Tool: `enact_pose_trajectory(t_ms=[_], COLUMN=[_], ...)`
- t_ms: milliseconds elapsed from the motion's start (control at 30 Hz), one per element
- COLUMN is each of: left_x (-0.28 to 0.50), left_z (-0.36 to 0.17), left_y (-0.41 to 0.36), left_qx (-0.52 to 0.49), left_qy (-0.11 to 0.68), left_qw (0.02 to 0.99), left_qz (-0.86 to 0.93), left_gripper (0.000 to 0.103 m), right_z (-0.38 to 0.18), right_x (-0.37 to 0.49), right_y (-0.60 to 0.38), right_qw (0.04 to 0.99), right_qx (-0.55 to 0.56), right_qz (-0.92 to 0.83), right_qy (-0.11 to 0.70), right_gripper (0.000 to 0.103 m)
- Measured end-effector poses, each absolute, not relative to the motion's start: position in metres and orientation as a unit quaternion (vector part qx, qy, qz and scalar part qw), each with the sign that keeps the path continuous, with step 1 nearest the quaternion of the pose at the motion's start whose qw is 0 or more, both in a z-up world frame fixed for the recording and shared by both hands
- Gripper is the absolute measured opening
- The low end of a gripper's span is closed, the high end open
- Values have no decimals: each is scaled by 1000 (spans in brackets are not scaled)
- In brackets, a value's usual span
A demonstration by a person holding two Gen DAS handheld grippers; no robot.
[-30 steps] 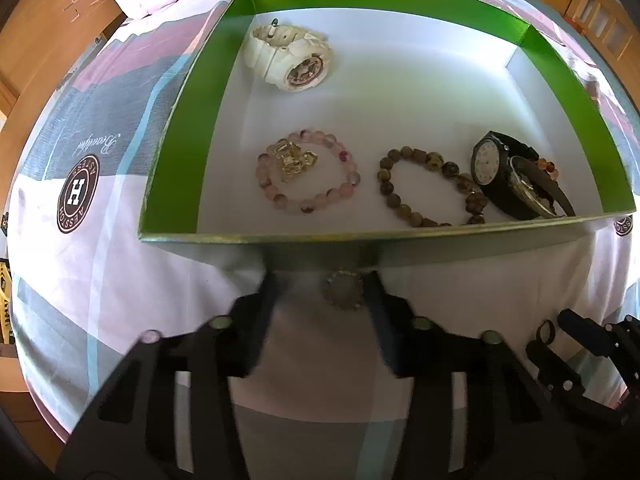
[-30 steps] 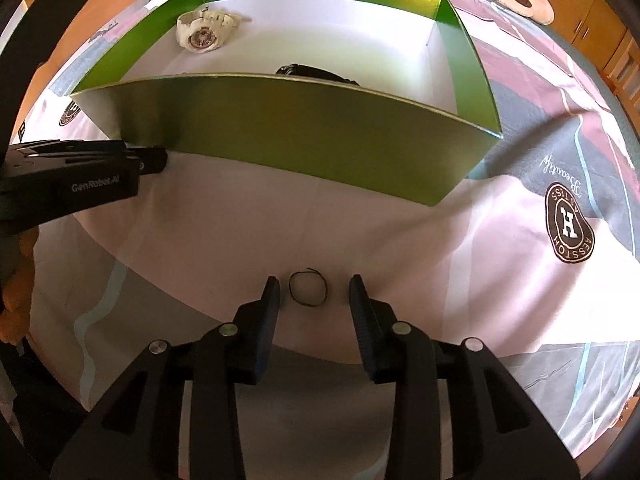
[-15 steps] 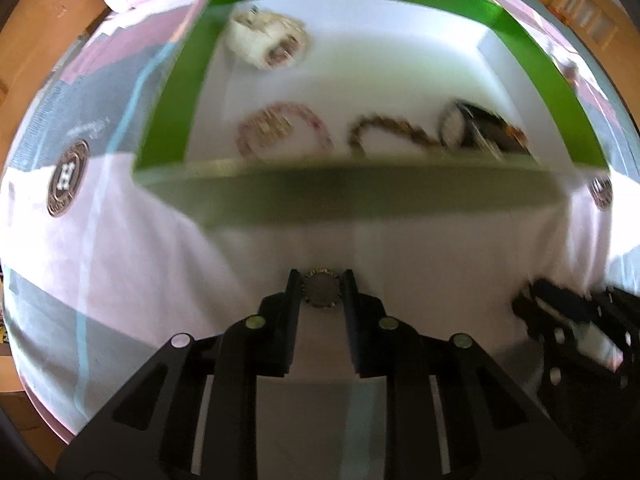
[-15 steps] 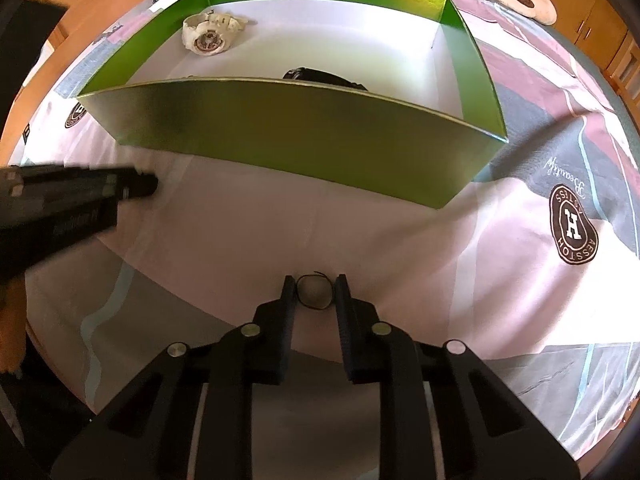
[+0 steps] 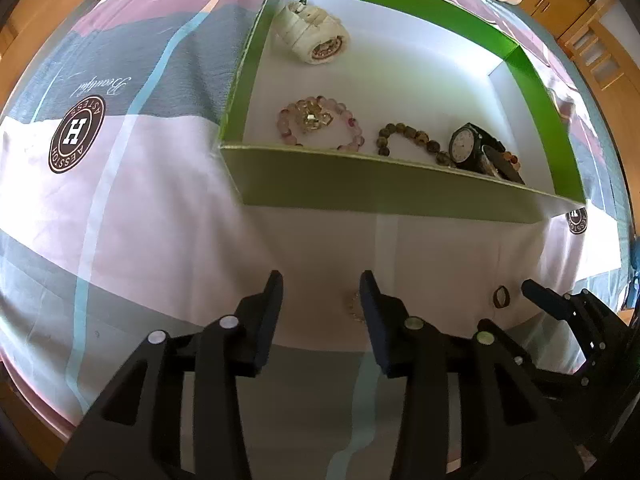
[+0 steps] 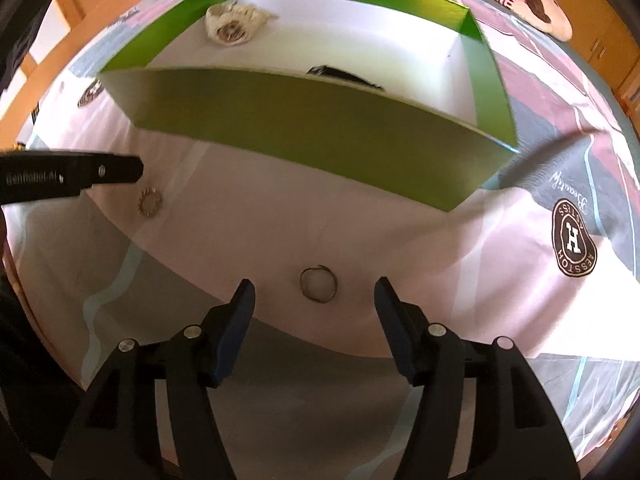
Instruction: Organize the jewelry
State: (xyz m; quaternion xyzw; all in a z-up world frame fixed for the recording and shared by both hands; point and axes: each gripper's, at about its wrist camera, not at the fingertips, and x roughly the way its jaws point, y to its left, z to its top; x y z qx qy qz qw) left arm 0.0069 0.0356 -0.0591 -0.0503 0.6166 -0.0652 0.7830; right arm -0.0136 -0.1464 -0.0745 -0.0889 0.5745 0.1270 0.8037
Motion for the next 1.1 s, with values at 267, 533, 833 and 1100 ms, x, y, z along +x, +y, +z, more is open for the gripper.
enact_pose_trajectory(t_ms=[267,533,833,1100], left_x=[-2,-4,-9,-6], left_z=[-63,-76,-81,-81], left_y=[7,-19,-36,-23], left_qx=[16,48,63,64], left_qy=[603,603,597,597], left_qw=[794,793,796,796], left_qz=[-77,-74,-72,-72], left_gripper=[52,52,52,55], right_z=[-79,-78,-76,-76], right_x=[-10,-15,-17,-20], right_y=[-145,-141,-142,-139], right_qw=[802,804,806,808], right_qx=[-91,-92,-91,-98], right_qz=[122,120,116,121], right_qy=[578,575,573,568], right_gripper=[61,61,61,57])
